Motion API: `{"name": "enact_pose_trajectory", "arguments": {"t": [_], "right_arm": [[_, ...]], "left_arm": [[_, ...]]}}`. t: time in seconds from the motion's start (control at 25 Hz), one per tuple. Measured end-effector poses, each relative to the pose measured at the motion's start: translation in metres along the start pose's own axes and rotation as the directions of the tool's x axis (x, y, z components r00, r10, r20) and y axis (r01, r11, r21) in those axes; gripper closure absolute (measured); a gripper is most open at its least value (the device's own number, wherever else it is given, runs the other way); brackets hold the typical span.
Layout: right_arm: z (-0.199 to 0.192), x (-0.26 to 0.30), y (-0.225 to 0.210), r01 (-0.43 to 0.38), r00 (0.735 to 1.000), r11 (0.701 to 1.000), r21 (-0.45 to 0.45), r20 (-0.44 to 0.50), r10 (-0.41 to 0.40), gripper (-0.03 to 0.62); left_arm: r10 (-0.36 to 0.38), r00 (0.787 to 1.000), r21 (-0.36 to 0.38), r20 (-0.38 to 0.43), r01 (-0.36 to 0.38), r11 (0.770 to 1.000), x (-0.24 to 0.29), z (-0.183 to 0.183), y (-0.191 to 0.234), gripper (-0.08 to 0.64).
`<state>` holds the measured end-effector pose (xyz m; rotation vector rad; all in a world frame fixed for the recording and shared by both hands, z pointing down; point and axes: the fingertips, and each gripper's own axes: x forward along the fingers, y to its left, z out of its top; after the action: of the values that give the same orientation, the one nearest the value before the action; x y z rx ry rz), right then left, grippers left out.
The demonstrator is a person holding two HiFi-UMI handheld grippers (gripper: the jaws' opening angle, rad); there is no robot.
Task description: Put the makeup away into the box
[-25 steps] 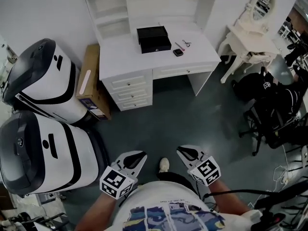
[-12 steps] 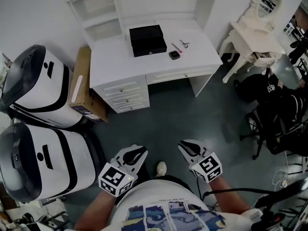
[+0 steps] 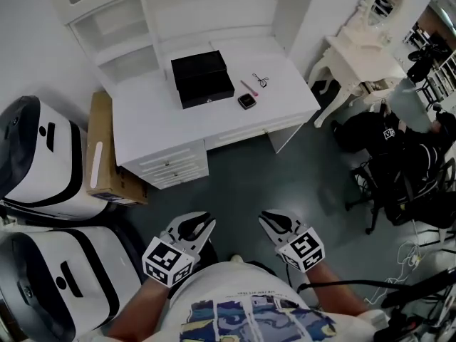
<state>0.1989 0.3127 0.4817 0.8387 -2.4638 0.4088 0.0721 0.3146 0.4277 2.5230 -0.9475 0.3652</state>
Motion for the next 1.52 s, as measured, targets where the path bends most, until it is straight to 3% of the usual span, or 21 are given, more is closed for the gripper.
{"name": "enact_pose_trajectory", "arguments": {"t": [0.16,0.44,0.8,1.04,1.52], "right_arm": [[0.032,0.035,-0.022,0.041,0.999,0.999,-0.001,-0.008,-0.041,0.541],[0.076,0.092,-0.051,0.097,0.995,0.995,-0.011,-0.019,-0.097,0.541],[0.097,0.125,-0.130,0.178,0.984,0.983,0.042,-0.032,-0.177,0.541],[0.101,0.162,-0.224,0.182,0.983,0.982,0.049,-0.047,-0.180,0.541],[0.089,0.233,-0.410,0.203,0.971,0.979,0.030,-0.136,-0.197,0.536]], "left_arm": [[-0.015,1.000,0.028,0.017,0.015,0.999,0.005,0.030,0.045,0.512],[-0.029,1.000,0.023,0.002,0.029,0.999,0.003,0.043,0.122,0.536],[-0.059,0.998,-0.020,0.013,0.060,0.998,0.030,0.064,0.170,0.546],[0.041,0.999,-0.019,0.011,-0.040,0.999,0.064,0.091,0.207,0.546],[0.210,0.978,-0.058,0.010,-0.209,0.976,0.145,0.154,0.251,0.546]]}}
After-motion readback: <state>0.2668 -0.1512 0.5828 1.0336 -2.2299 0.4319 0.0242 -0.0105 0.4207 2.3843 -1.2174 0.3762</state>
